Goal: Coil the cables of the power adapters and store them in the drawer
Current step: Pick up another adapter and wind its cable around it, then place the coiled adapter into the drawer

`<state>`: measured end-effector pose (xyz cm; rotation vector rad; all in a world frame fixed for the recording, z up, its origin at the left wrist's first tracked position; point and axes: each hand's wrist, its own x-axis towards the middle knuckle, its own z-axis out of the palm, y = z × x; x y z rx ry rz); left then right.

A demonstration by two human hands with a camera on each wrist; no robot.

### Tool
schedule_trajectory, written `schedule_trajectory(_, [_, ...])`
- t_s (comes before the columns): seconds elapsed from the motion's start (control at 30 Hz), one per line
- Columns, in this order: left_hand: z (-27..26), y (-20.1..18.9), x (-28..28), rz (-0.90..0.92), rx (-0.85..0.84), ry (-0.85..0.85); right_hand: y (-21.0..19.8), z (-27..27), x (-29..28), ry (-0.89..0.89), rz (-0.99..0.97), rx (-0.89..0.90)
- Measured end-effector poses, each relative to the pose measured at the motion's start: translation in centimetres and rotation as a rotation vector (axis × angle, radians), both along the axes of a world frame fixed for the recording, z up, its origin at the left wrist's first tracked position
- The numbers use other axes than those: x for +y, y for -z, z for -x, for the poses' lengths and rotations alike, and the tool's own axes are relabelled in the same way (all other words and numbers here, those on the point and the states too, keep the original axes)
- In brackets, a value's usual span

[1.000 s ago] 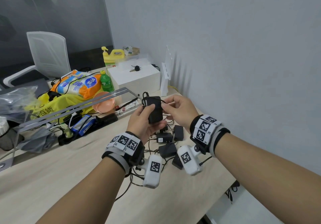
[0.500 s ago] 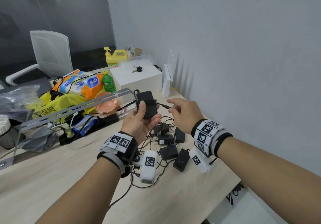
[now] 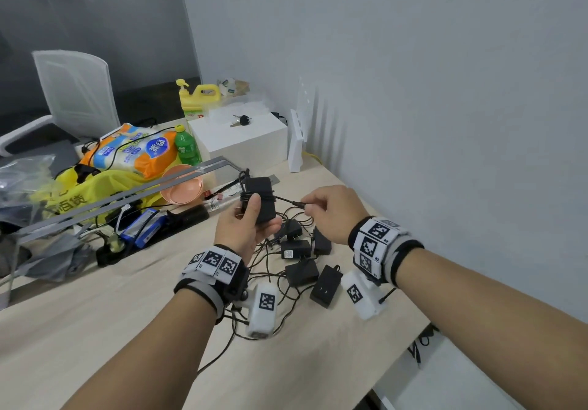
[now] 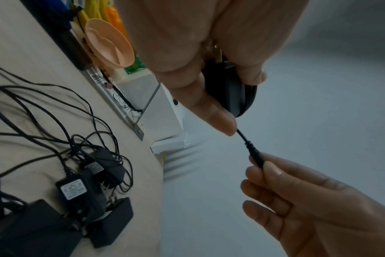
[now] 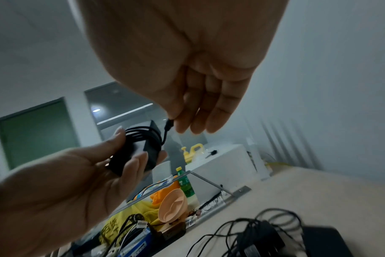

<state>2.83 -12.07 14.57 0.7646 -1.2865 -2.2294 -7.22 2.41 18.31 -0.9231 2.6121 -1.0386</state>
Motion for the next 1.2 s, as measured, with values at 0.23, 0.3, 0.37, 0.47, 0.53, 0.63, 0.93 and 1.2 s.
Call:
schedule_trajectory(0.23, [1.4,2.3,4.0,-0.076,-0.059,0.209,3.0,0.2,4.4,0.186,0.107,-0.128])
schedule_trajectory(0.3, [2.0,3.2,6.1,-0.089,-0.084,0.297,4.0,0.2,6.1,0.19,0.076,-0.138])
schedule_trajectory(0.37, [2.7,4.4,8.4,-0.129,-0.103,0.389,5.1,0.1,7.9,0.169,-0.003,-0.185])
schedule_trajectory(0.47, [3.9,5.8,12.2,-0.181,-0.142,0.48,6.5,0.4,11.7,0.188,-0.054,-0.245])
schedule_trajectory(0.53, [4.9,6.8,15.0,-0.232,-0.162,0.518,7.5,0.7,14.8,0.203,-0.093,-0.243])
schedule_trajectory(0.63, [5.8,8.1,18.2,-0.267,-0.2,0.597,8.8,0.4,18.4,0.191,-0.193,-0.222])
schedule_trajectory(0.93, [6.8,13.5,28.6,0.156,-0.449,0.813,16.8,0.5,31.1,0.321,-0.398,-0.253])
schedule_trajectory(1.2, [5.4,16.9,32.3,0.549,-0.493,0.811,20.3,-0.6,32.0,0.422,-0.242,-0.299])
